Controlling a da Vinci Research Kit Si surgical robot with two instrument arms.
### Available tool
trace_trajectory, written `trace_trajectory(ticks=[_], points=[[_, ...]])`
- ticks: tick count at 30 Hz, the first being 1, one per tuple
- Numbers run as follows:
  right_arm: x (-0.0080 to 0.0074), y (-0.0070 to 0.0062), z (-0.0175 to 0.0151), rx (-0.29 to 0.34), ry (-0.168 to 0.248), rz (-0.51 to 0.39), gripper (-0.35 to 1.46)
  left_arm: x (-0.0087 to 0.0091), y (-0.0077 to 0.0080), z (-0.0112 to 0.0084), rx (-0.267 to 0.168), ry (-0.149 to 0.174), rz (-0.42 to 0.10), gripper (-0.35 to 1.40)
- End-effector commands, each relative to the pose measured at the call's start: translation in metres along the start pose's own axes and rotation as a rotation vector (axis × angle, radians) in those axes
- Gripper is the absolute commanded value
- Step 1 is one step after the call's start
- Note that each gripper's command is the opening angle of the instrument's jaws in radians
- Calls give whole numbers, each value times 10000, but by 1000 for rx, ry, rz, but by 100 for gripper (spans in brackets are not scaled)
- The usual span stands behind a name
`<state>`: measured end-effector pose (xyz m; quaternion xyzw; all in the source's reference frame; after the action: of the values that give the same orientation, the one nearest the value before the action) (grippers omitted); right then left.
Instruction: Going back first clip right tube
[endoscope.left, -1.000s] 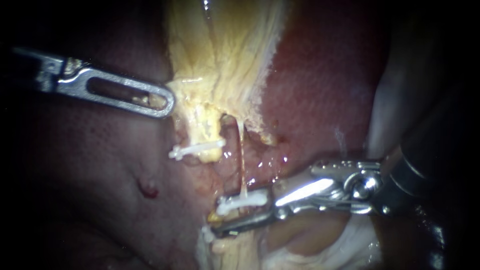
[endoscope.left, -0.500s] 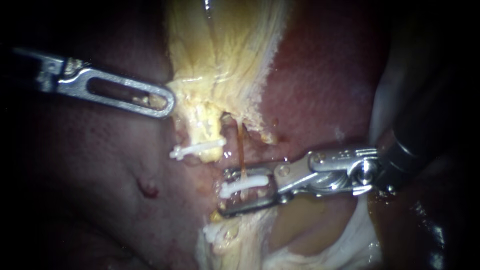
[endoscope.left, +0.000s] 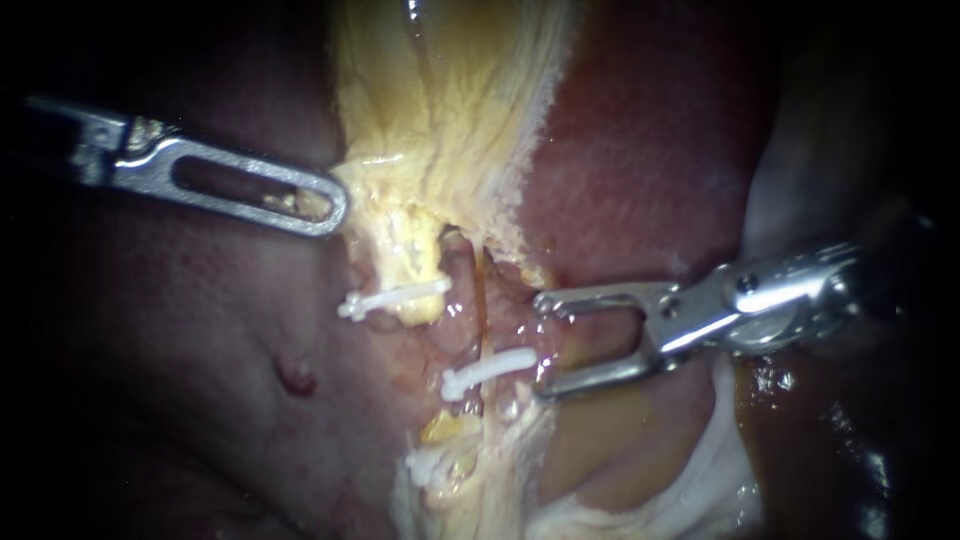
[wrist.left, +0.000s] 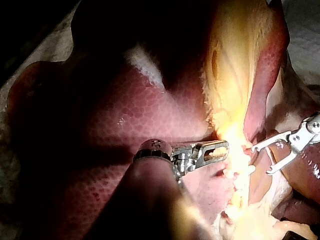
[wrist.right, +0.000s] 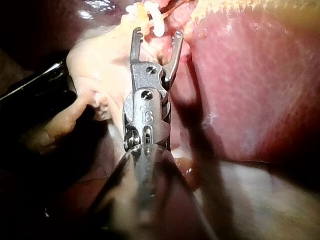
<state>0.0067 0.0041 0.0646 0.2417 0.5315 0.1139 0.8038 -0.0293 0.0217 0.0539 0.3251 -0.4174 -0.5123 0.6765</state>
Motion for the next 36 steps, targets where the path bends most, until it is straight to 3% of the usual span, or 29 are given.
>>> trace_trajectory(ticks=[1, 12, 21, 28, 36], points=[[2, 1, -4, -1, 3, -1, 50, 0, 0, 0, 0, 0, 0, -35], [7, 4, -18, 1, 9, -22, 50, 10, 11, 15, 0, 1, 8, -35], [9, 5, -23, -6, 12, -19, 50, 27, 28, 62, 6, 31, 24, -35], [10, 6, -28, -9, 12, -27, 50, 30, 37, 89, 6, 49, 26, -35], [10, 6, -29, -9, 15, -26, 50, 31, 36, 92, 8, 54, 28, -35]])
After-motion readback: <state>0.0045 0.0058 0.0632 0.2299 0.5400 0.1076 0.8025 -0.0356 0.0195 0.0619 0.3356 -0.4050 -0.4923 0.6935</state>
